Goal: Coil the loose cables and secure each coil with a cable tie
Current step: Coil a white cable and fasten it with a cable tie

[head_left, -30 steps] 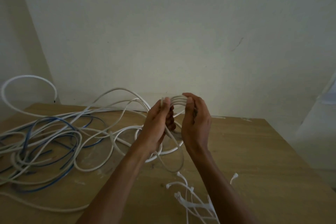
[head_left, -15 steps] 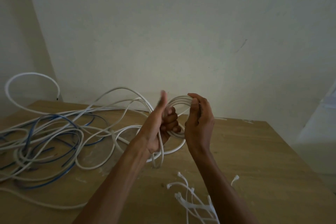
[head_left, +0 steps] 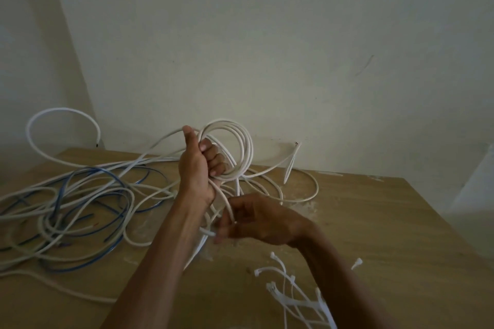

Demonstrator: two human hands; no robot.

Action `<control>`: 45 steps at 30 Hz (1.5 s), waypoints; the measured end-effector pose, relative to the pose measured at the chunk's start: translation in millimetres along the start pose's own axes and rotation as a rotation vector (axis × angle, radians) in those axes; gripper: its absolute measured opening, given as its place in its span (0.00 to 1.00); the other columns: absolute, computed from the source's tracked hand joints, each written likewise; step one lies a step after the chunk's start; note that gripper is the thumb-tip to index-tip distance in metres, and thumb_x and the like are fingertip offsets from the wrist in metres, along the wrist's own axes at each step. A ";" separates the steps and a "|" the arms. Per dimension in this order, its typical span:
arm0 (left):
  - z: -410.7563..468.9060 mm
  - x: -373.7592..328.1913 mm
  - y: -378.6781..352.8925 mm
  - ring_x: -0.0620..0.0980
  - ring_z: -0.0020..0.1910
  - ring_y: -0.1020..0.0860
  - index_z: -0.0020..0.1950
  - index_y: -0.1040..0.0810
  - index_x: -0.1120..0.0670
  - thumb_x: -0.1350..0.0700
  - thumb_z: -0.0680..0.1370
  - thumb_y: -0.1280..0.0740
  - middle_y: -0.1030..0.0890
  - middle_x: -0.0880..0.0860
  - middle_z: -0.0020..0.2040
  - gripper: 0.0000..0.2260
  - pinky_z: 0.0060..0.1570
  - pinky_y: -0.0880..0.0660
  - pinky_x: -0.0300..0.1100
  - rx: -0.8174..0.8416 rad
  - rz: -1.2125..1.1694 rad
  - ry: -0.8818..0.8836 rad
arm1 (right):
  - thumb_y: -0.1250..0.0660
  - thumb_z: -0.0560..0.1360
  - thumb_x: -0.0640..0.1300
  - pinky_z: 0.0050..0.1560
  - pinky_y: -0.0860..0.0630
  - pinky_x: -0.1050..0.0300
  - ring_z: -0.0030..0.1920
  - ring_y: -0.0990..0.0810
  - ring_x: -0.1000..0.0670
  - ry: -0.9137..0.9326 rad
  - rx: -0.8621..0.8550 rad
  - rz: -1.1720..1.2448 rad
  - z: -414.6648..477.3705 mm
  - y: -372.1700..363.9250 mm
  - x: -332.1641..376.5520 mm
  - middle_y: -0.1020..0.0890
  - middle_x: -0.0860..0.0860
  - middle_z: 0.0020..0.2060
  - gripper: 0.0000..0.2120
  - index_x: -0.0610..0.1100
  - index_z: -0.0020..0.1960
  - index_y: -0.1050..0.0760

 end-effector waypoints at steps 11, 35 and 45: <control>5.5 -9.0 1.4 0.42 0.20 0.44 0.35 0.34 0.51 0.38 0.84 0.47 0.42 0.46 0.25 0.23 0.19 0.43 0.35 0.177 -0.068 0.042 | 0.30 0.73 0.53 0.27 0.34 0.62 0.29 0.35 0.50 -0.101 -0.725 0.172 -71.4 128.2 -20.4 0.30 0.49 0.28 0.16 0.39 0.41 0.22; -15.6 32.6 -32.4 0.44 0.25 0.34 0.44 0.29 0.55 0.53 0.87 0.48 0.32 0.45 0.27 0.15 0.31 0.36 0.42 0.263 0.488 -0.215 | 0.39 0.83 0.36 0.31 0.27 0.61 0.31 0.24 0.56 0.141 -1.013 -0.029 -46.5 91.6 31.6 0.15 0.52 0.41 0.13 0.42 0.65 0.23; -17.0 33.8 -22.9 0.47 0.33 0.26 0.42 0.22 0.54 0.53 0.84 0.37 0.27 0.51 0.33 0.13 0.35 0.27 0.41 0.207 0.469 -0.168 | 0.34 0.81 0.41 0.38 0.26 0.60 0.39 0.24 0.55 0.223 -0.913 -0.588 -19.1 33.6 48.0 0.22 0.52 0.46 0.12 0.45 0.63 0.23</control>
Point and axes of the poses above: each hand's wrist, its own z-axis towards the middle knuckle, its own y-axis out of the back of the hand, x = y × z, the point moved 7 cm from there along z, towards the middle knuckle
